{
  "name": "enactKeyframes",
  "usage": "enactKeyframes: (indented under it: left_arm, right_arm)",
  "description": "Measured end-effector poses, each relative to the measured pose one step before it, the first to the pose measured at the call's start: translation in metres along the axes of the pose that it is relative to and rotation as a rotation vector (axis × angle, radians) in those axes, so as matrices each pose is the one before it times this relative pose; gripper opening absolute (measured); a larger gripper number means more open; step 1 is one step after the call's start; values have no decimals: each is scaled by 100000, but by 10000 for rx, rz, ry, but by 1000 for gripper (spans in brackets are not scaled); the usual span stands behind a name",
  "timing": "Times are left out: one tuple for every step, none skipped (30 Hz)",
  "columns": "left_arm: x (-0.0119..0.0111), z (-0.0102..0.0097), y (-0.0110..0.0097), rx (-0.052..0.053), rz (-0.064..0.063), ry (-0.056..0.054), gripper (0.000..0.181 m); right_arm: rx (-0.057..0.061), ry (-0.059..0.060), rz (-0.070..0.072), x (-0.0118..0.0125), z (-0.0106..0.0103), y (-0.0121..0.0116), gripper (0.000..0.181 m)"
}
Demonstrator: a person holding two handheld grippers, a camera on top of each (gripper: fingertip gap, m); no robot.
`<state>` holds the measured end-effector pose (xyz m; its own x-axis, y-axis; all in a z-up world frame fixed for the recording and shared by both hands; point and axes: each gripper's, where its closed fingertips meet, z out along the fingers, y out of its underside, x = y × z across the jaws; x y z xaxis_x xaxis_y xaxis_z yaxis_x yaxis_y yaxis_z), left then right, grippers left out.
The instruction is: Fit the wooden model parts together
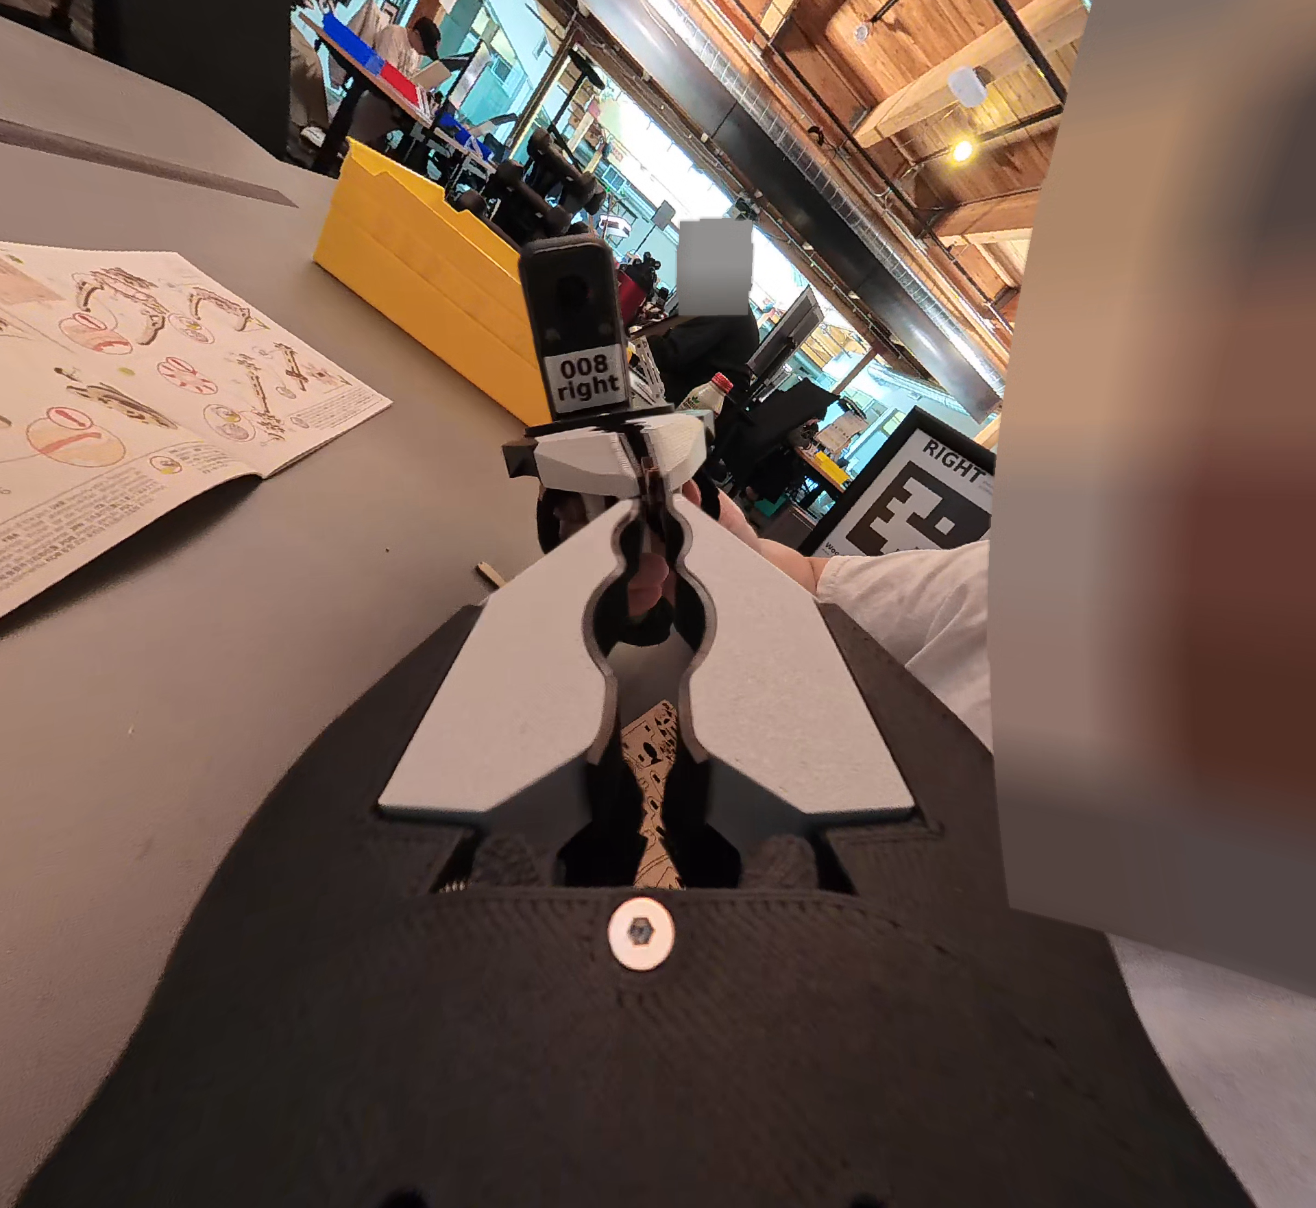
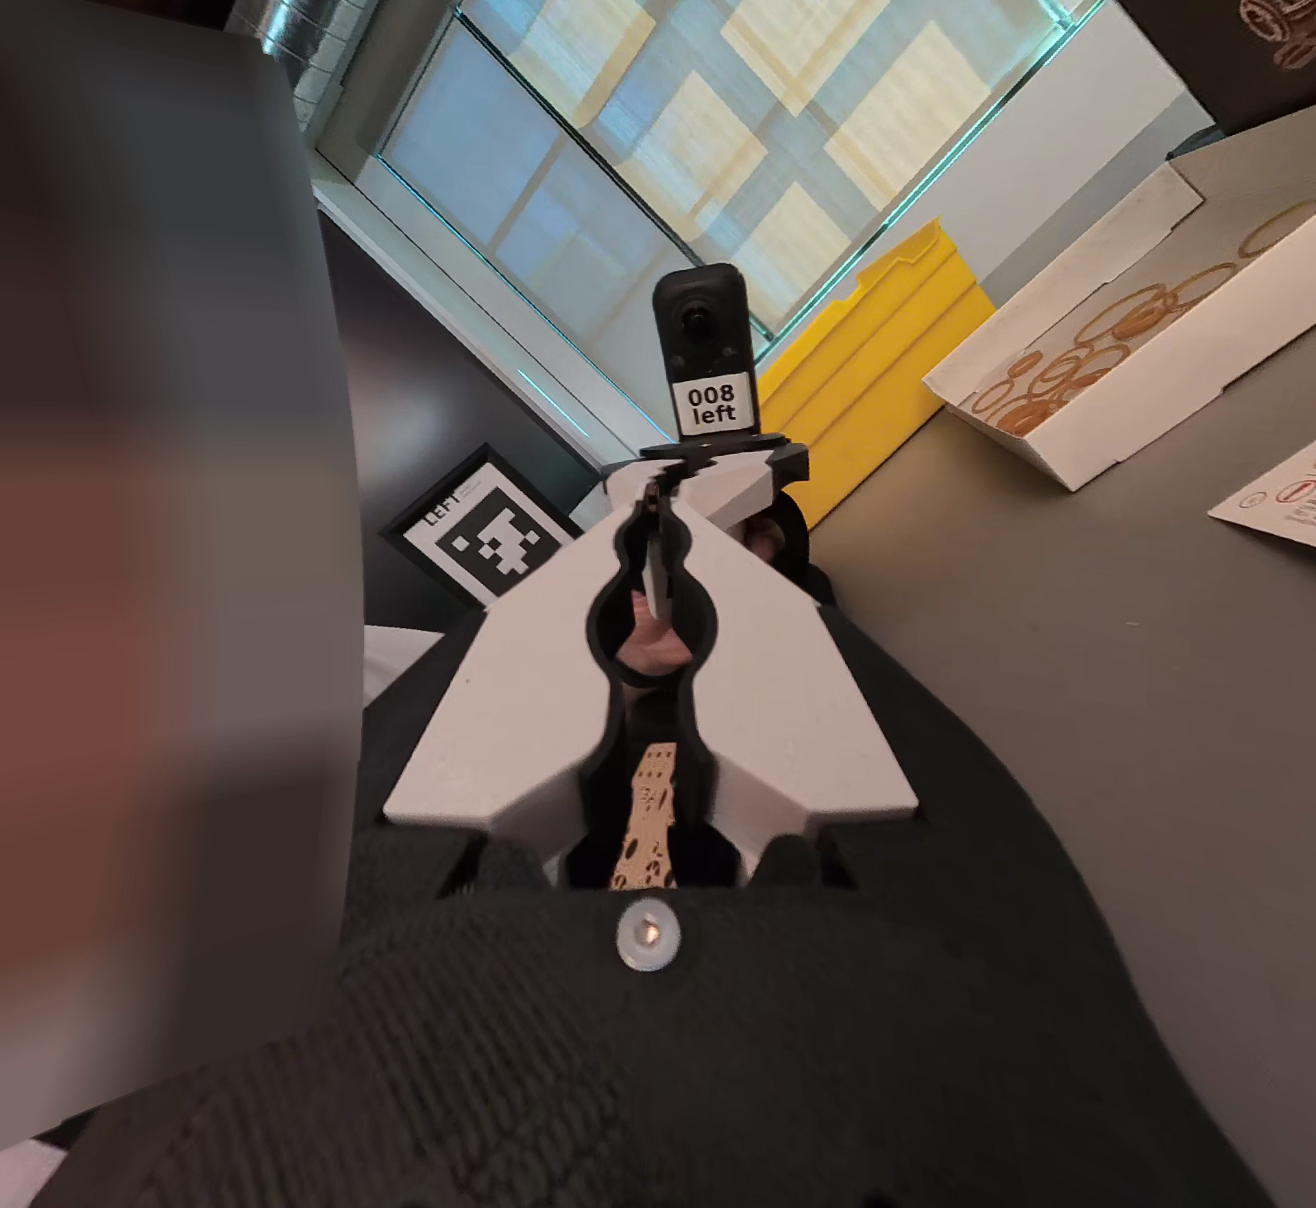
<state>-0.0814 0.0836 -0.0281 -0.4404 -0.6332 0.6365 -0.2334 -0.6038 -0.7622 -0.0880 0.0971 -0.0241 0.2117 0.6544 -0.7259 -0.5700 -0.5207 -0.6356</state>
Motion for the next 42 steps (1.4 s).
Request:
enactKeyframes:
  left_arm:
    - [-38,-7,27,-15,-53,9,1]
    - [-30,-13,8,-16,-43,3,1]
    - [-12,-14,24,-24,-52,6,1]
    - [0,-2,51,-37,-62,17,1]
    - [18,-7,53,-51,-63,32,1]
    - [18,5,54,-55,-51,32,1]
    - [30,13,29,-35,-24,29,0]
    - [5,5,22,-21,-15,14,0]
    - [-30,4,35,-31,-10,-17,0]
    - [-61,-1,45,-38,0,-34,0]
    - [-77,-11,49,-34,-14,-30,0]
    - [-96,2,52,-28,-35,-29,0]
    - [-112,1,49,-20,-39,-29,1]
    - [-103,-16,38,-13,-38,-24,0]
    - [-101,-7,36,-7,-39,-27,0]
    - [-101,-24,11,0,-26,-44,0]
    - [-102,-48,-32,20,-1,-54,0]
    - [-85,-85,-90,41,3,-44,0]
    - [-65,-91,-111,47,-9,-27,0]
    - [-48,-70,-60,17,-7,-17,0]
    - [-44,-25,-4,-16,3,-22,0]
    - [-49,5,38,-28,0,-22,0]
    - [-19,13,39,-25,-13,-11,0]
    - [-19,-1,22,-12,-12,-12,0]
    - [-5,14,31,-24,-6,-2,0]
    - [24,33,72,-52,-27,20,0]
    - [-6,49,115,-76,-47,14,0]
    - [-59,55,186,-115,-55,-18,0]
    - [-71,91,251,-159,-61,-21,0]
    - [-25,142,289,-172,-52,11,0]
    - [-31,164,342,-198,-54,12,0]
    - [-71,176,359,-209,-44,-17,0]
    - [-99,180,338,-187,-17,-45,0]
    - [-109,141,293,-161,-8,-55,0]
    - [-31,113,204,-116,1,-28,0]
    - [-9,83,143,-91,8,-10,0]
    - [-8,57,125,-84,14,-21,0]
    - [-1,43,78,-62,26,-17,0]
    - [-22,36,61,-49,37,-37,0]
    - [-55,12,47,-33,46,-50,0]
    - [-7,11,44,-37,26,-19,0]
    - [14,33,67,-50,6,-1,0]
  right_arm:
    - [-1,66,-101,72,-16,4,2]
    - [-29,11,-33,8,-2,21,1]
    - [-37,6,4,29,-17,13,2]
    - [-48,-7,25,19,-11,54,2]
    - [-58,-35,87,-11,-12,43,2]
    - [-84,-48,108,-8,-21,41,2]
    - [-73,-60,77,-37,4,38,2]
    - [-43,-39,48,-11,-12,24,2]
    - [-46,-9,55,43,-20,23,2]
    - [-57,18,22,79,-20,37,2]
    - [-73,24,-15,78,-27,39,2]
    - [-91,70,-25,109,-50,45,2]
    - [-80,106,-81,116,-31,35,2]
    - [-69,124,-147,101,-27,24,2]
    - [-76,133,-182,86,-19,18,2]
    - [-79,133,-202,80,-27,10,2]
    - [-67,138,-186,90,-48,-2,1]
    - [-30,109,-172,66,-61,-63,1]
    - [-16,78,-154,56,-56,-72,1]
    - [-38,50,-96,45,-30,-28,1]
    - [-49,57,-71,52,-19,5,1]
    - [-52,47,-101,40,6,31,1]
    - [-41,37,-111,7,-2,23,1]
    - [-53,47,-88,25,-11,7,1]
    - [-87,35,-96,-4,-32,30,1]
    - [-108,32,-156,-23,-85,-17,2]
    - [-114,107,-177,93,-160,-79,4]
    - [-55,168,-146,175,-216,-182,7]
    - [-98,93,-77,135,-199,-61,9]
    - [-249,-57,58,12,-109,199,9]
    - [-241,-129,173,-26,-31,226,10]
    - [-188,-121,227,7,18,236,12]
    - [-227,-180,217,-73,48,348,13]
    - [-309,-107,241,21,55,445,14]
    - [-280,-64,202,56,65,388,16]
    - [-205,-136,104,-83,42,311,15]
    - [-136,-91,-17,-91,-8,175,7]
    - [14,107,-113,131,-76,-33,1]
    - [37,91,-97,70,-69,-68,1]
    - [-42,-1,2,-36,-32,22,1]
    - [-96,-19,44,-12,-40,90,1]
    - [-83,4,62,71,-66,82,2]
